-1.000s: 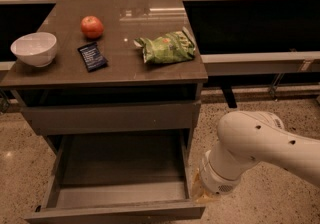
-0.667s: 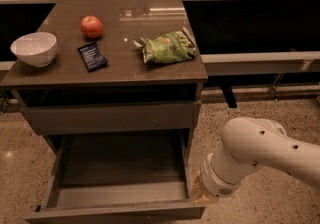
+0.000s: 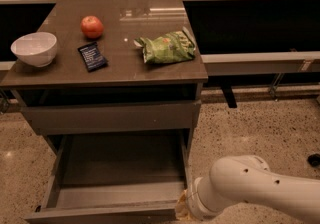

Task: Close middle drawer

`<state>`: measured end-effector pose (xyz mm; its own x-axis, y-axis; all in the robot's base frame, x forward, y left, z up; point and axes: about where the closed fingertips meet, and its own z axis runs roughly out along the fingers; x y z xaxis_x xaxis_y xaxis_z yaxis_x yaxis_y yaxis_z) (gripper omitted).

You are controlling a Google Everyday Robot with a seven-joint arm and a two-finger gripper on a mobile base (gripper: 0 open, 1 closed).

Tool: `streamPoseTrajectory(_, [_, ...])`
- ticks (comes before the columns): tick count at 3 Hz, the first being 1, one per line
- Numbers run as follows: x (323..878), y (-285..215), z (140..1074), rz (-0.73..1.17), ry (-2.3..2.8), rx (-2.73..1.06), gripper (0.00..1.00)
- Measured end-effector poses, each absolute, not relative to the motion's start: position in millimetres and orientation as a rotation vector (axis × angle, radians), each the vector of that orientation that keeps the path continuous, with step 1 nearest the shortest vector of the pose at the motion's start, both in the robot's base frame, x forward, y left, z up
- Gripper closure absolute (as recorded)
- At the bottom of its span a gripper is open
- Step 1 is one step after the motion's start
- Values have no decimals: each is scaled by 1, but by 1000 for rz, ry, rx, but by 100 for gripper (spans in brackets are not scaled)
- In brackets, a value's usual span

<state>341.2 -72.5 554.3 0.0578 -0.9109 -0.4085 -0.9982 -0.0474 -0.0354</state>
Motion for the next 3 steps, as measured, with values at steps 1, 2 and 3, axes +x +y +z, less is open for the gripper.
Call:
streamPoseTrajectory(1, [346,-45,527,358,1826,-2039,100])
streamPoseTrajectory(2, [348,-21,490,370,1761,-2047,100])
streamPoseTrajectory(3, [346,-12,466,397,1747,-2054,100])
